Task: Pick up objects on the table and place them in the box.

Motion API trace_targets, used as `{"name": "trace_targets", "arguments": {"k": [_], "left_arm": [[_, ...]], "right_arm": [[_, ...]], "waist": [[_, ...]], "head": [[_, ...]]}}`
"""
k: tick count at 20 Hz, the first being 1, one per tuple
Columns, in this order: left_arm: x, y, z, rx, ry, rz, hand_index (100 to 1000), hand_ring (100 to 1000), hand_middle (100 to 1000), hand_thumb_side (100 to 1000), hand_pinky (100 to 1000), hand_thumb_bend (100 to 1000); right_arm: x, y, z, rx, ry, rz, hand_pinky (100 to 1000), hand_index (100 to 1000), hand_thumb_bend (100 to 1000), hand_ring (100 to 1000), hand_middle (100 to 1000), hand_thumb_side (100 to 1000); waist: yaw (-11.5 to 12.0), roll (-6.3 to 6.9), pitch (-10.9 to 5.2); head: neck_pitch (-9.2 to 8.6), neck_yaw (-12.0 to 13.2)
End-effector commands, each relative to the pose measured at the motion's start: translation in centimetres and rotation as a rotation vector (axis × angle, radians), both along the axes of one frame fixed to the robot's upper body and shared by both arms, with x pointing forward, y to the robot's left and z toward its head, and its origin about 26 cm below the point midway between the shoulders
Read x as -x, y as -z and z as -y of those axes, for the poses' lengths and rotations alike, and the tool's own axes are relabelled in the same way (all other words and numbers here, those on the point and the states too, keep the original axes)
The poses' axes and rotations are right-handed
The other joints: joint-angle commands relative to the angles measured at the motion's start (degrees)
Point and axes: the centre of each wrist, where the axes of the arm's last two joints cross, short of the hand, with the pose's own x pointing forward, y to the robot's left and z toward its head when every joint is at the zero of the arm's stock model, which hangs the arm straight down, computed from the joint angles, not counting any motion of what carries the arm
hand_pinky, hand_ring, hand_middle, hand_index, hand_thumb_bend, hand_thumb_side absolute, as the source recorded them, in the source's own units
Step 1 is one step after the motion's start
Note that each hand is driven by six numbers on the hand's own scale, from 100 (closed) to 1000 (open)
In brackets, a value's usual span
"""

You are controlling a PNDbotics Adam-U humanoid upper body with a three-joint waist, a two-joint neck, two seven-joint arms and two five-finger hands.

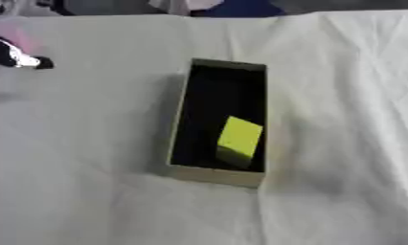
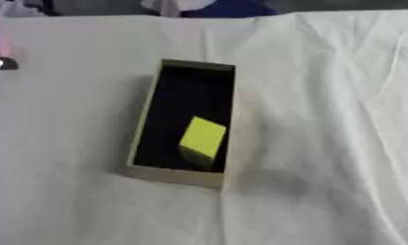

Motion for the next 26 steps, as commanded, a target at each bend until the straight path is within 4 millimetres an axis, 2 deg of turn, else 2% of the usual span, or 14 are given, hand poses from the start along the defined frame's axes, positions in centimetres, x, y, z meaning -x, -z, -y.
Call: {"name": "trace_targets", "arguments": {"k": [1,8,14,26], "left_arm": [[0.4,-1.7,-2.7,0.014,-0.077,0.028,928,923,872,374,861,631],[-0.4,-1.7,-4.9,0.07,-0.15,0.03,933,937,889,341,873,638],[-0.2,-2.3,-6.9,0.086,-0.237,0.007,937,945,896,354,880,656],[1.8,-2.6,-11.2,0.174,-0.42,0.073,931,950,900,297,882,629]], "right_arm": [[0.1,-1.0,0.2,0.039,0.0,0.031,819,820,100,797,571,797],[-0.1,-1.2,0.1,0.053,-0.007,0.042,818,820,100,797,570,800],[-0.2,-1.5,0.0,0.073,-0.012,0.054,818,820,100,797,568,806],[-0.4,-1.9,-0.3,0.099,-0.01,0.062,818,818,100,798,565,821]], "waist": [[-0.18,-0.03,-0.65],[-1.29,0.22,0.5],[-2.39,1.27,2.01],[-4.24,3.11,4.55]], "head": [[-1.2,0.11],[-2.27,-0.3],[-3.53,0.49],[-6.14,2.46]]}}
